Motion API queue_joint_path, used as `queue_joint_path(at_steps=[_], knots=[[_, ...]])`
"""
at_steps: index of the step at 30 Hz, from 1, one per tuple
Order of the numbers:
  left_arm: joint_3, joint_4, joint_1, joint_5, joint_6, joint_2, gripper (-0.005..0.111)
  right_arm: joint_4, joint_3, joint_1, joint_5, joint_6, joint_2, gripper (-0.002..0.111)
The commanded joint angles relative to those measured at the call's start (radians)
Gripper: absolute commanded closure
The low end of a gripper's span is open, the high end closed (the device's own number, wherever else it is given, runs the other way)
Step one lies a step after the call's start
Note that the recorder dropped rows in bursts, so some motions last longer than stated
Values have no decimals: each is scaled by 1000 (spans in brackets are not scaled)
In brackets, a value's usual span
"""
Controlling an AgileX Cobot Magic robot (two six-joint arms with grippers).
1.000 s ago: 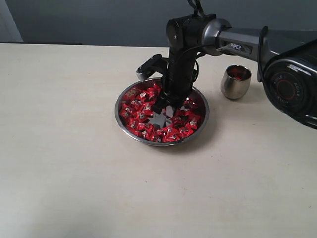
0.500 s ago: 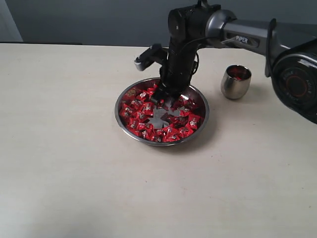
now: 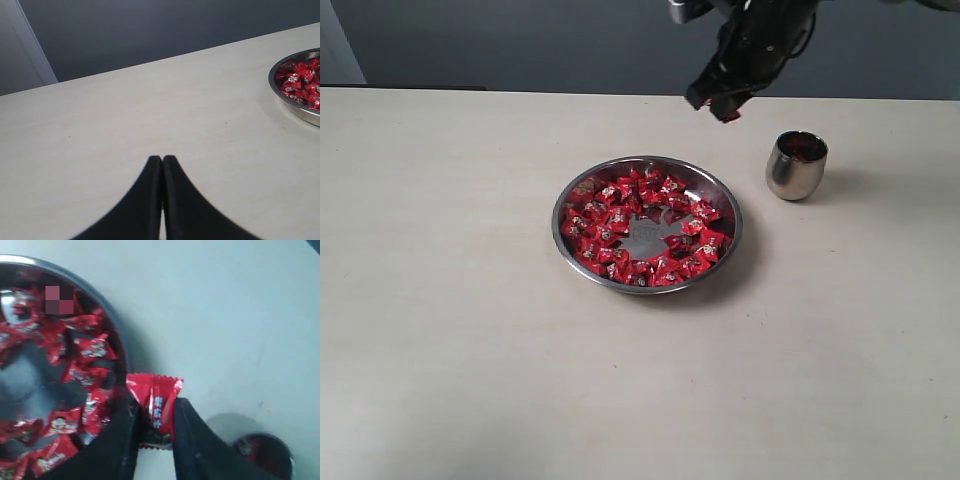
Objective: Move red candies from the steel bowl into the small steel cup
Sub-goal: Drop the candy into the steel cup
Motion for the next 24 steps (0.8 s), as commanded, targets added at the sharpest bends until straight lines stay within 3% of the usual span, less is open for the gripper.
queue_joint_path(at_steps=[1,9,17,24], knots=[[-1,1,0,-7,-5,-4,106,-1,-2,-95,4,30,-9,109],[-1,1,0,-7,-5,-4,106,57,-2,-207,14,37,4,109],[-1,1,0,-7,-5,-4,106,67,-2,-245,97,37,58,108],[-1,1,0,-7,-5,-4,106,97,-2,-245,79,30,80,77]])
